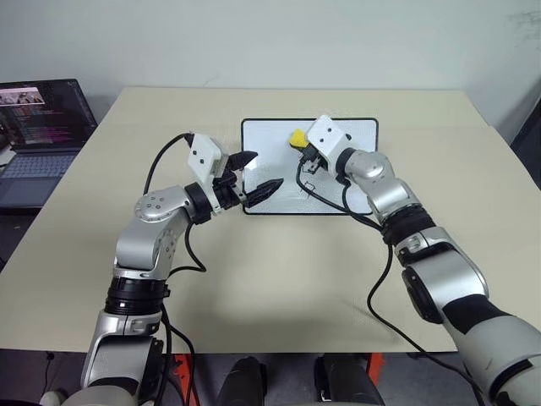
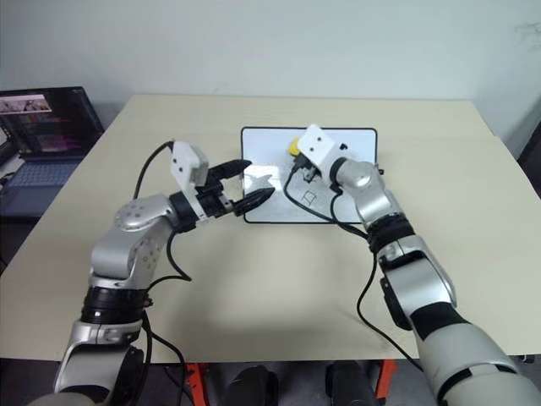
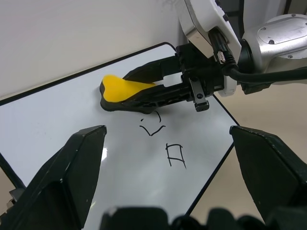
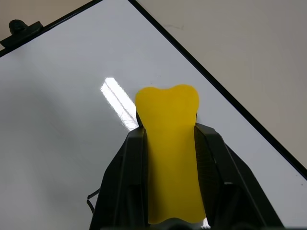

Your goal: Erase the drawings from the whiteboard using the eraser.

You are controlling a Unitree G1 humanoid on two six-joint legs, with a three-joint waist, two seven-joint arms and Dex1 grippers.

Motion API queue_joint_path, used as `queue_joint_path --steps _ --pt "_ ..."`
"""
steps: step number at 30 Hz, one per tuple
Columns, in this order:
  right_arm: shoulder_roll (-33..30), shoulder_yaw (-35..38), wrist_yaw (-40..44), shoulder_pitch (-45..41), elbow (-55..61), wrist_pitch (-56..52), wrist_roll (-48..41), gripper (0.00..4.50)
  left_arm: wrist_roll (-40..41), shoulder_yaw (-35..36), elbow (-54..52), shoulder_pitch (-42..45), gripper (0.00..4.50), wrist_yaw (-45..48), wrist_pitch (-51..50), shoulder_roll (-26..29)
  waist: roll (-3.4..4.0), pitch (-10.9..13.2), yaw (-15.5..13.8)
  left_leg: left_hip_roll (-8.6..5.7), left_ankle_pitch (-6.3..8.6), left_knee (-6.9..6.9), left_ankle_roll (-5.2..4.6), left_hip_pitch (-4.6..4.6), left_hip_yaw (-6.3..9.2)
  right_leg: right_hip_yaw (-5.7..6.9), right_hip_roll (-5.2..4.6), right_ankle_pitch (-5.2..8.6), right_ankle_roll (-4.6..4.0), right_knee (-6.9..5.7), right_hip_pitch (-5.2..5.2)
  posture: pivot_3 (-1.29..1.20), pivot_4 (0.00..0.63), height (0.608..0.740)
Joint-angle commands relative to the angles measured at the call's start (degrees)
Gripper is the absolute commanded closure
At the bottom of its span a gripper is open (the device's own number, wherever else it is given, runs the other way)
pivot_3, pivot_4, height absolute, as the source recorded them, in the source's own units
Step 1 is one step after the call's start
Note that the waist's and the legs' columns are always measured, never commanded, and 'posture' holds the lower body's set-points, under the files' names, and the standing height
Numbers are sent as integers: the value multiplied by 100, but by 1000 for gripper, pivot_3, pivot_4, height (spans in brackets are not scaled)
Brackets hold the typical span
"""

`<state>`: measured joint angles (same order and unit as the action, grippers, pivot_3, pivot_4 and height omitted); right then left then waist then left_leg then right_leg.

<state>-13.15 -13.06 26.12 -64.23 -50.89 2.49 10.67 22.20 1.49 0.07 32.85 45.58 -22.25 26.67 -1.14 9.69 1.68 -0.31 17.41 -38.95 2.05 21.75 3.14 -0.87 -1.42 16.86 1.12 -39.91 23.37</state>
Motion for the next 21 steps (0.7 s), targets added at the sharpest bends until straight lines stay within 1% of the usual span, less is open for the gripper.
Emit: queue_joint_path --steps 1,12,21 --pt "-261 98 -98 -51 -203 -101 113 3443 42 31 -140 92 0 -15 56 -41 0 0 0 0 0 0 0 0 0 0 0 0 0 0 -1 0 150 740" --pt "-581 71 38 324 118 -198 103 3443 14 35 -83 127 0 19 84 -78 -1 -1 -3 0 0 -1 0 -7 1 1 -1 0 0 0 -9 0 150 740" --pt "-844 54 245 988 881 -467 97 3443 7 63 -55 156 0 45 84 -24 -4 -3 -5 -1 0 -1 -1 -10 3 2 -1 0 0 1 -14 0 150 740"
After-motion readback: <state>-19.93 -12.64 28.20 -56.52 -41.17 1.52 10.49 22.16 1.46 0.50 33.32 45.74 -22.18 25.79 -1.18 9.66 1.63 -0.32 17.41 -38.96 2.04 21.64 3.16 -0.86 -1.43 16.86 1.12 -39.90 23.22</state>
